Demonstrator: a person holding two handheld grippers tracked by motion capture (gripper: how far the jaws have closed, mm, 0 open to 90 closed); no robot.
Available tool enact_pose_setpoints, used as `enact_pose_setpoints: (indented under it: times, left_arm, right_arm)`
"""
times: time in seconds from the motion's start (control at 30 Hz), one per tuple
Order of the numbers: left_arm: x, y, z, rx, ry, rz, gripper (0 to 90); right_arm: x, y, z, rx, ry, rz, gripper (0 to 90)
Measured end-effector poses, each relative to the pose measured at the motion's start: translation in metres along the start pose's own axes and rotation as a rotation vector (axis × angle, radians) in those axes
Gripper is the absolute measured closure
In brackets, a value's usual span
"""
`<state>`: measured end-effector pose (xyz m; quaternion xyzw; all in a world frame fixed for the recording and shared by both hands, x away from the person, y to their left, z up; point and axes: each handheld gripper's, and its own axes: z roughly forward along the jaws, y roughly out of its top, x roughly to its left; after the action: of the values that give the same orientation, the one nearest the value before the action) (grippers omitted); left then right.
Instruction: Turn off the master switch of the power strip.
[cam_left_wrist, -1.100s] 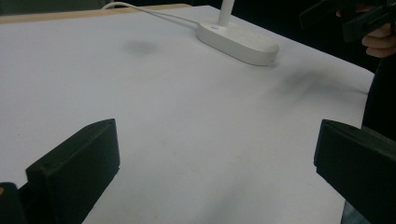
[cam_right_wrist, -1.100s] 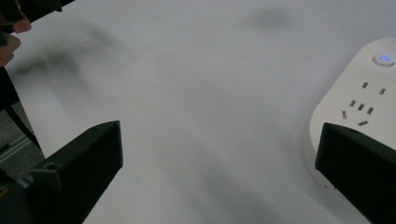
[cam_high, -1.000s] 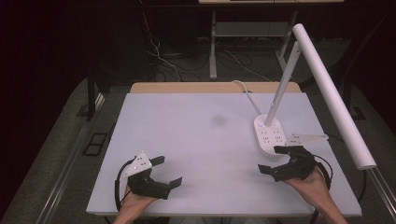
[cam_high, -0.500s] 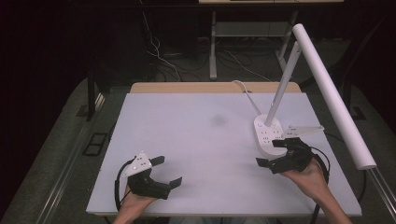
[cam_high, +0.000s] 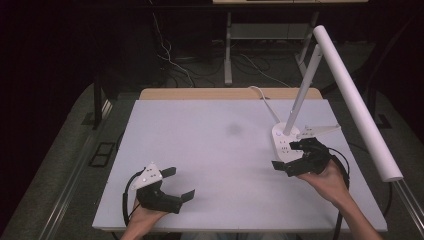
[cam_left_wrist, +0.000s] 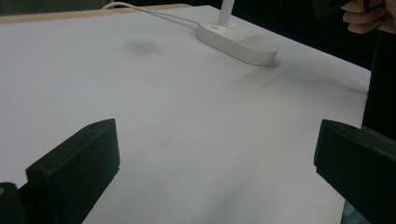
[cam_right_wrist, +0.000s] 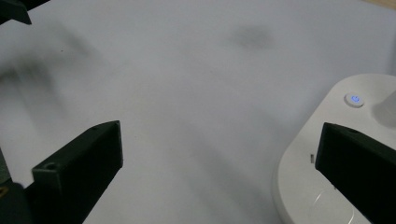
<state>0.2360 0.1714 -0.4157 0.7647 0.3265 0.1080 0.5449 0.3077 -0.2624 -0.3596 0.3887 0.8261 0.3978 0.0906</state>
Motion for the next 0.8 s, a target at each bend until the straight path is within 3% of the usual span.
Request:
enact_pose_setpoints:
  times: [0.8]
  left_arm:
    - [0.0, 0.0, -0.001, 0.001, 0.002, -0.002, 0.0]
  right_arm:
    - [-0.013, 0.017, 0.012, 0.056, -0.045, -0.005, 0.3]
